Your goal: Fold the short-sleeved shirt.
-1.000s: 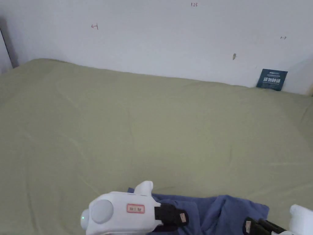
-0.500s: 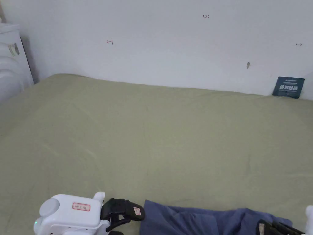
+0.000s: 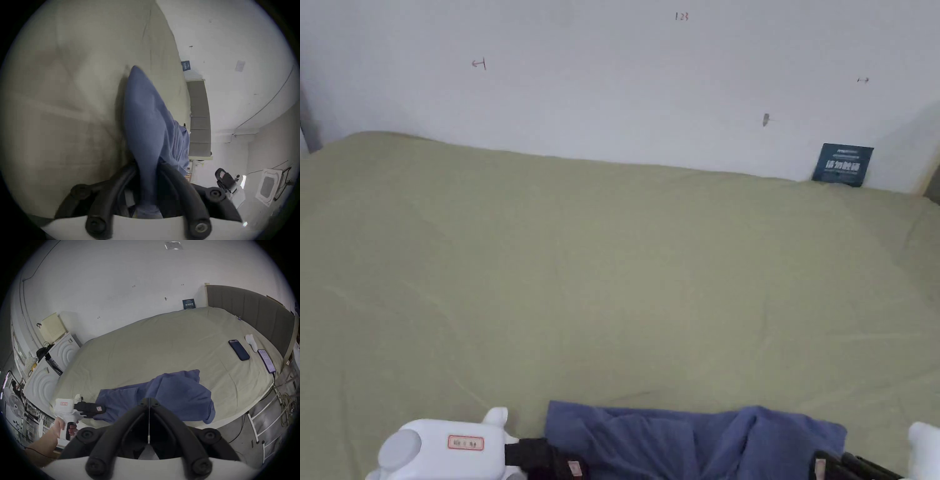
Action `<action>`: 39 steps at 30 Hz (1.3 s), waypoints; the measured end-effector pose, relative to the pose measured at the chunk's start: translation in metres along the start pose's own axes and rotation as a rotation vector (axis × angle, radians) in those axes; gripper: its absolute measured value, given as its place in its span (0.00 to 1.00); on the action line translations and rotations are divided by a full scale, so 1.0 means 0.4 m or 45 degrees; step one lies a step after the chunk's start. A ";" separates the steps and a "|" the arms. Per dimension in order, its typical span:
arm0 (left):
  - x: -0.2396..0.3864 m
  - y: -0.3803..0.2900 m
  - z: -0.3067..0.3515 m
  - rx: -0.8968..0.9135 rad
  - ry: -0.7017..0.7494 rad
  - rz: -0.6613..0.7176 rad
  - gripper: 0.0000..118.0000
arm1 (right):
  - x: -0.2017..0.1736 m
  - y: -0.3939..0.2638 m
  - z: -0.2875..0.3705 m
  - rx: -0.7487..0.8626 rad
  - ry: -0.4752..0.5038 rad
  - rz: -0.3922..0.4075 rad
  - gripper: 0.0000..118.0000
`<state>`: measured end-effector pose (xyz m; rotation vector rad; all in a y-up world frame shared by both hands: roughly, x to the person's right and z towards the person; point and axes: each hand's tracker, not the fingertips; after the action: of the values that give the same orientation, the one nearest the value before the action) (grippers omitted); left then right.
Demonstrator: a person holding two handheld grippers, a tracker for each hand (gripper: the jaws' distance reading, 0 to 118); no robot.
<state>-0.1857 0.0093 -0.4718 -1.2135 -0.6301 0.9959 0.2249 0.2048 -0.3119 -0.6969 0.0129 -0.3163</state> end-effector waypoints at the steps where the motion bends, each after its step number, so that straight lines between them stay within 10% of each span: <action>1: 0.009 0.006 0.020 0.042 0.041 -0.047 0.10 | 0.001 -0.001 -0.001 -0.006 -0.004 0.001 0.02; 19: 0.289 0.024 0.535 0.639 0.759 -0.439 0.10 | -0.092 -0.003 -0.061 -0.072 0.105 0.096 0.02; 23: 0.360 0.000 0.444 0.412 0.956 -0.693 0.10 | -0.097 -0.004 -0.068 -0.085 0.108 0.105 0.02; 32: 0.452 -0.020 0.058 -0.023 0.718 -0.879 0.10 | -0.073 -0.017 -0.054 -0.083 0.088 0.079 0.02; 34: 0.443 -0.031 -0.015 -0.131 0.689 -0.871 0.20 | -0.061 -0.016 -0.049 -0.079 0.082 0.065 0.02; 36: 0.415 -0.012 -0.052 -0.165 0.621 -0.742 0.65 | -0.052 -0.016 -0.043 -0.074 0.078 0.054 0.02; 39: 0.384 -0.004 -0.028 -0.116 0.435 -0.548 0.68 | -0.050 -0.009 -0.043 -0.060 0.079 0.064 0.02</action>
<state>-0.1057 0.1396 -0.4892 -1.2245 -0.6334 0.3920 0.2029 0.1971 -0.3248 -0.7324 0.0966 -0.2901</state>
